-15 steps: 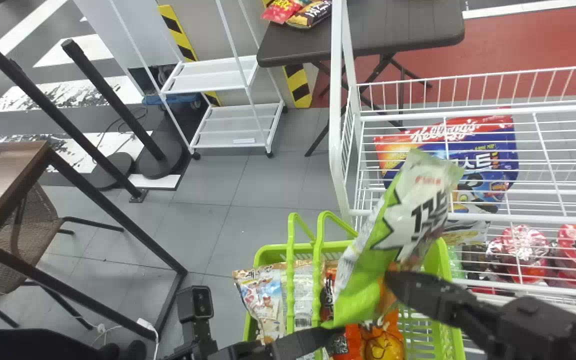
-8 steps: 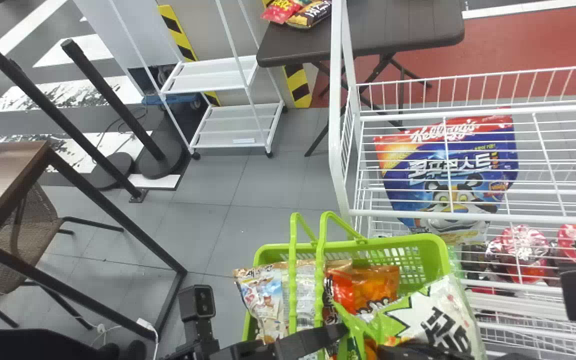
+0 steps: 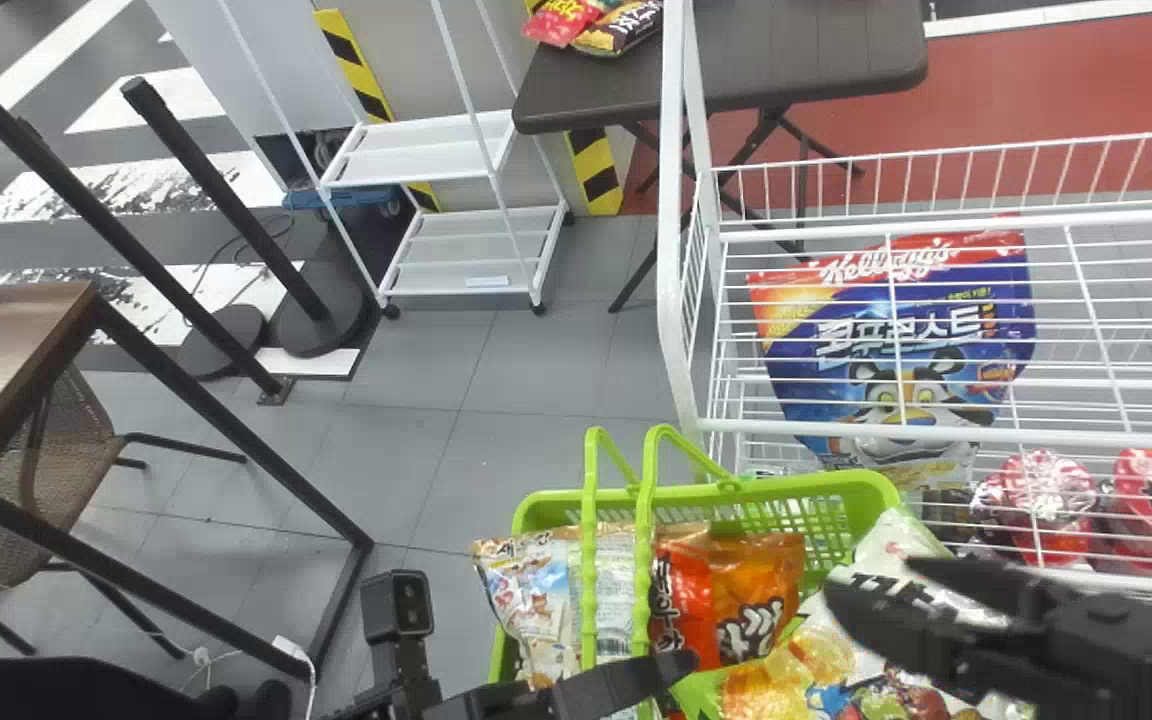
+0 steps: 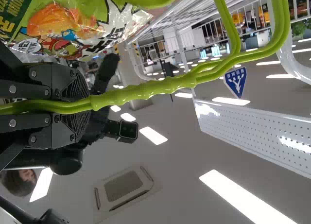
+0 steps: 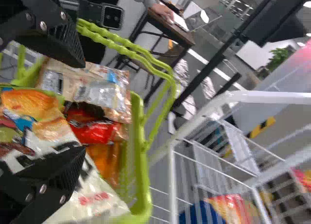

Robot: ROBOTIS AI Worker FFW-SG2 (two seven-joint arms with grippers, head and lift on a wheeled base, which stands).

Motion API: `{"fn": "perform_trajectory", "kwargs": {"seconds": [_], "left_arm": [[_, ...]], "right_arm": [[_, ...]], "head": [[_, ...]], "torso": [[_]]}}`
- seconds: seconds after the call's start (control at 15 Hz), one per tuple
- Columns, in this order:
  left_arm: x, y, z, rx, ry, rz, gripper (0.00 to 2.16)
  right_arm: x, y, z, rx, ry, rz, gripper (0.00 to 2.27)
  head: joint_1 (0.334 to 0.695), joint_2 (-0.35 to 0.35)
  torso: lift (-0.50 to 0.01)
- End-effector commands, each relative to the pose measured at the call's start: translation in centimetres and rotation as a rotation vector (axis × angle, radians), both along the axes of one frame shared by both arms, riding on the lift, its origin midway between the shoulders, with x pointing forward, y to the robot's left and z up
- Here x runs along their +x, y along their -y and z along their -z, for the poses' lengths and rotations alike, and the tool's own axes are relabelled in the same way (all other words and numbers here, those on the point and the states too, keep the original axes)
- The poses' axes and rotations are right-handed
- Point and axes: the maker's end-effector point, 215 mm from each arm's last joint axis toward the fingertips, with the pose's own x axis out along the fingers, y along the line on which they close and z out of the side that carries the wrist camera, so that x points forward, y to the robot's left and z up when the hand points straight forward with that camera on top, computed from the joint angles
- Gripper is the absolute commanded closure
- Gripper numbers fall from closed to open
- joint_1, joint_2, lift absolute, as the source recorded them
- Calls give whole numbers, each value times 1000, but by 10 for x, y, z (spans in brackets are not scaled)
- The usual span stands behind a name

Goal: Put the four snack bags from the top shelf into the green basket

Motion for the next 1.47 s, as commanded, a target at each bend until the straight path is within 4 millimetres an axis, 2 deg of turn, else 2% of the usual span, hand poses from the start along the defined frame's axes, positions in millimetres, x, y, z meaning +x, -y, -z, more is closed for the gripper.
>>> {"fn": "perform_trajectory", "kwargs": {"seconds": [0.0, 0.07, 0.13, 0.33, 0.47, 0.73, 1.0, 1.4], "left_arm": [[0, 0, 0, -2, 0, 1, 2148], [0, 0, 0, 0, 0, 1, 2148], [0, 1, -1, -2, 2, 2, 2148], [1, 3, -2, -3, 7, 9, 2148], [-1, 6, 1, 18, 4, 19, 2148], [-1, 8, 1, 19, 4, 24, 2148], [-1, 8, 2, 22, 3, 23, 2148], [-1, 8, 4, 27, -2, 20, 2148]], "right_arm": [[36, 42, -24, -52, 162, 135, 60], [52, 63, -33, -107, 256, 211, 60], [66, 86, -37, -183, 351, 292, 60], [87, 124, -25, -309, 528, 413, 60], [92, 141, -11, -333, 587, 464, 56], [89, 157, 20, -349, 595, 515, 53], [79, 171, 29, -359, 585, 553, 56], [73, 179, 25, -349, 604, 607, 56]], "head": [[695, 325], [695, 289], [695, 218], [695, 103], [695, 36], [695, -26], [695, -58], [695, -84]], "torso": [[0], [0], [0], [0], [0], [0], [0], [0]]}}
